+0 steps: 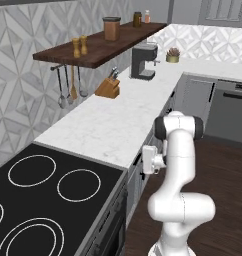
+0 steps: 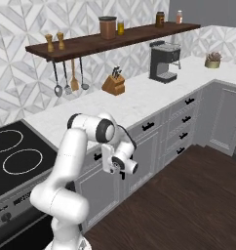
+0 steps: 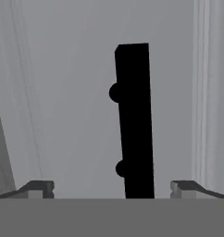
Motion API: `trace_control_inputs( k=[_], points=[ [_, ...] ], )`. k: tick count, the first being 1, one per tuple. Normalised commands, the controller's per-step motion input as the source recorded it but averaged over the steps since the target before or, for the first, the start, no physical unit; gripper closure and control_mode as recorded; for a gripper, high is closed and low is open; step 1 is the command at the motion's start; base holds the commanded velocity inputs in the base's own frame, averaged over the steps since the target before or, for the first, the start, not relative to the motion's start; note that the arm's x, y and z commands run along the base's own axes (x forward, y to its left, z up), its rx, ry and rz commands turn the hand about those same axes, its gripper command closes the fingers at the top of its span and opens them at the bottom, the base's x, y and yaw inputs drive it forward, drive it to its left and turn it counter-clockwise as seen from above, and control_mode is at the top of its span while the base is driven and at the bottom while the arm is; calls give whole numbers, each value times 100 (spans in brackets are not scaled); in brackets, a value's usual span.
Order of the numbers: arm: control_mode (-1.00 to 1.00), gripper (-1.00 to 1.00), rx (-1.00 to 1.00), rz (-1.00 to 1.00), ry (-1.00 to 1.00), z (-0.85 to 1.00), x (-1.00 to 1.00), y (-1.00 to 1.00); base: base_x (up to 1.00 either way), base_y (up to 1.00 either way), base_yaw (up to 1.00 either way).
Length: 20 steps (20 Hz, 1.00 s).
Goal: Take a straw from the drawer in front and place it inside the glass cup on the dining counter.
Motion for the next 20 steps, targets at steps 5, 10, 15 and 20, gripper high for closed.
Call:
trace_control_inputs(
  k=[5,10,15,20],
  points=[
    [-100,-100,3,0,0,-39,47,0,0,0,0],
    [-100,-100,3,0,0,-41,45,0,0,0,0],
    [-100,100,0,0,0,-15,38,23,0,0,0],
    [-100,100,0,0,0,-5,4,40,0,0,0]
  ],
)
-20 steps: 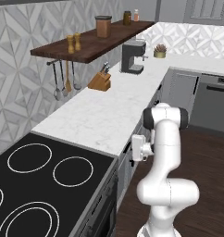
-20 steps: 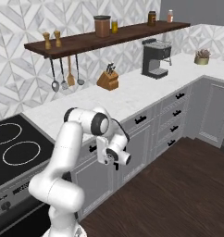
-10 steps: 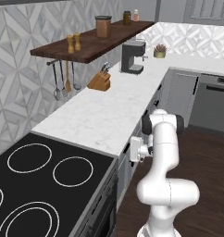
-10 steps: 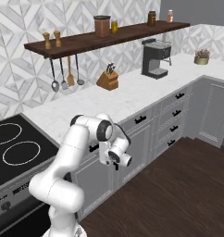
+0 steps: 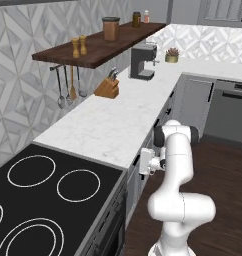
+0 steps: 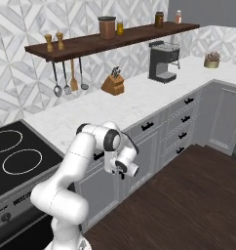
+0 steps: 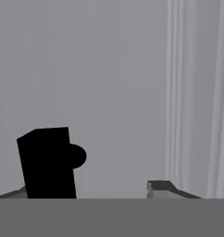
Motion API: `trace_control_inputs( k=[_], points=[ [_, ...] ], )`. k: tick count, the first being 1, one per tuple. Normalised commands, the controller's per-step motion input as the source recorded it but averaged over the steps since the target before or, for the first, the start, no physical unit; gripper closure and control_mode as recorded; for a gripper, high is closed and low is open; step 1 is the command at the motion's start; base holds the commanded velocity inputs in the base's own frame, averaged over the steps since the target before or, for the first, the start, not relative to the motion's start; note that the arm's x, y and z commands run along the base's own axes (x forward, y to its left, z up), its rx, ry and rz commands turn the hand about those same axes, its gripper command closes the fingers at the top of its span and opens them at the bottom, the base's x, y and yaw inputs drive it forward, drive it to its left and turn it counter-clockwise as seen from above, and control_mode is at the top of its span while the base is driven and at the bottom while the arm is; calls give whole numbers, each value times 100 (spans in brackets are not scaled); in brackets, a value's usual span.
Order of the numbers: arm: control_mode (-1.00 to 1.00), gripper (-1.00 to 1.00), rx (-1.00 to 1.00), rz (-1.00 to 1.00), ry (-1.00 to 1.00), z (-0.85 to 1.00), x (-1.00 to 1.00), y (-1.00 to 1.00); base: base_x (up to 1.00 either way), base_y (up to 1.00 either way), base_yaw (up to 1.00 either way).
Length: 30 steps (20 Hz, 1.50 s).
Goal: Take a straw from the drawer in front and place it inside the glass cup on the dining counter.
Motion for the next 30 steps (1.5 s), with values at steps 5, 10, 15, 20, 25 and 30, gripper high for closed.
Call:
trace_control_inputs(
  k=[5,10,15,20,25,30],
  points=[
    [-100,100,-2,0,3,-10,0,8,0,0,0],
    [-100,100,1,0,2,0,-31,-22,0,0,0],
    [-100,100,4,0,0,0,-56,-62,0,0,0],
    [-100,100,6,1,0,0,-63,-73,0,0,0],
    [-100,100,7,0,0,0,-65,-76,0,0,0],
    [-100,-100,5,0,1,0,-53,-71,0,0,0]
  ],
)
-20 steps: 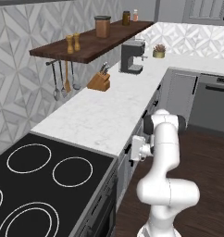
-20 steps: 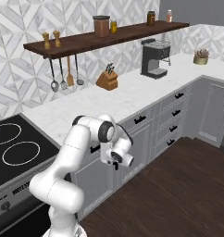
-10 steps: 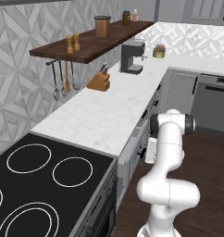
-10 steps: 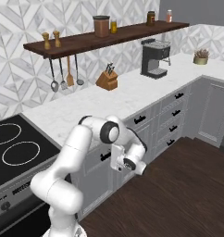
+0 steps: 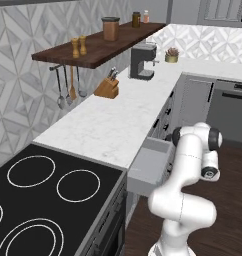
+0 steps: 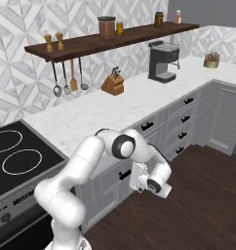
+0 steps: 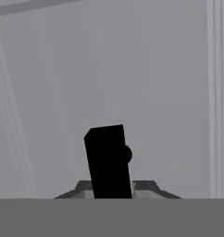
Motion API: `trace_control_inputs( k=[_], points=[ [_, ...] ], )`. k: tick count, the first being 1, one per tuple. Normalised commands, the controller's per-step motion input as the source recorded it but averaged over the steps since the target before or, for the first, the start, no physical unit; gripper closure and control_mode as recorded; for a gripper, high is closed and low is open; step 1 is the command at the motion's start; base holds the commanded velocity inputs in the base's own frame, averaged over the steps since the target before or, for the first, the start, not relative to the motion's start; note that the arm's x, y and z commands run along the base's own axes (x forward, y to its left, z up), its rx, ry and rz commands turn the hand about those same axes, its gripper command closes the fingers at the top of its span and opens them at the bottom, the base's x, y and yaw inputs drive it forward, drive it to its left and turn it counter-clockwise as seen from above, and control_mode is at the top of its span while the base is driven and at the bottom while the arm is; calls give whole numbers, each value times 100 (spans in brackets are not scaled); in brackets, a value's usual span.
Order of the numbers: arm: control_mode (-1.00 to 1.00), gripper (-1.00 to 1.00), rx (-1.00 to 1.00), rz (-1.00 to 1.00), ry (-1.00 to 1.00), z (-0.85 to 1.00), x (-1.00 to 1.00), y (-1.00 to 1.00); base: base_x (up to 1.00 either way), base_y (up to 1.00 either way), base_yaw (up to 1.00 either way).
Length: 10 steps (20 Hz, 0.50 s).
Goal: Take a straw from the drawer in front and place it inside the glass cup on the dining counter.
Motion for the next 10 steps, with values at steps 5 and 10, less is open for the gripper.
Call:
trace_control_inputs(
  k=[5,10],
  points=[
    [-100,-100,-4,0,2,-15,-10,-20,0,0,0],
    [-100,-100,-1,0,6,-17,-4,-23,0,0,0]
  ],
)
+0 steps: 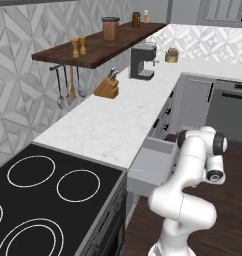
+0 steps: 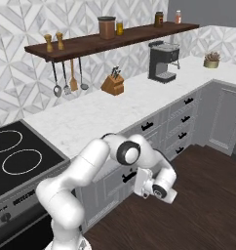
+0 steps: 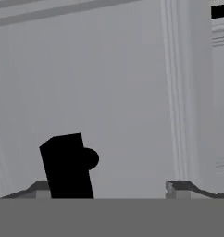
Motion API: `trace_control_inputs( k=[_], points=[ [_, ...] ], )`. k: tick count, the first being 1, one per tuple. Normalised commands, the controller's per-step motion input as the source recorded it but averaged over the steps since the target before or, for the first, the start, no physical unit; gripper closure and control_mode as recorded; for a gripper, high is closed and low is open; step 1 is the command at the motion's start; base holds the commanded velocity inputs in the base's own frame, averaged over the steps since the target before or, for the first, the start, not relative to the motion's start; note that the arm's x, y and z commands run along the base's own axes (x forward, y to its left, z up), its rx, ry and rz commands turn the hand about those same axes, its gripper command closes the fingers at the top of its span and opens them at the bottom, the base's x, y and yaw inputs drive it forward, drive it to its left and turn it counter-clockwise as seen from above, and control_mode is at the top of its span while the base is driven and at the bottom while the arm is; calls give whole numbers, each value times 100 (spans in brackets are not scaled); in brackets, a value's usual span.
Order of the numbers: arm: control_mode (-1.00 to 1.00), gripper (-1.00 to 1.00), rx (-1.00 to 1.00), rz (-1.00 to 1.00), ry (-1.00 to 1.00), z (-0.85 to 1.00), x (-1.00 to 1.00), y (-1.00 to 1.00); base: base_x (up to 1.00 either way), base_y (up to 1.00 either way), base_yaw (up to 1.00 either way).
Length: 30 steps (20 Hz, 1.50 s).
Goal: Take a straw from the drawer in front and place it inside the glass cup on the dining counter.
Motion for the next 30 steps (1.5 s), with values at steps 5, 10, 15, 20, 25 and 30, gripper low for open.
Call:
trace_control_inputs(
  k=[5,10,15,20,25,30],
  points=[
    [-100,-100,-1,0,0,25,-14,-39,0,0,0],
    [-100,-100,-9,0,-1,72,-36,-29,0,0,0],
    [-100,-100,-22,0,-11,95,-17,10,0,0,0],
    [-100,-100,-35,0,-17,100,-1,41,0,0,0],
    [-100,-100,-31,0,-6,95,0,52,0,0,0],
    [-100,-100,-31,0,2,62,1,64,0,0,0]
  ],
)
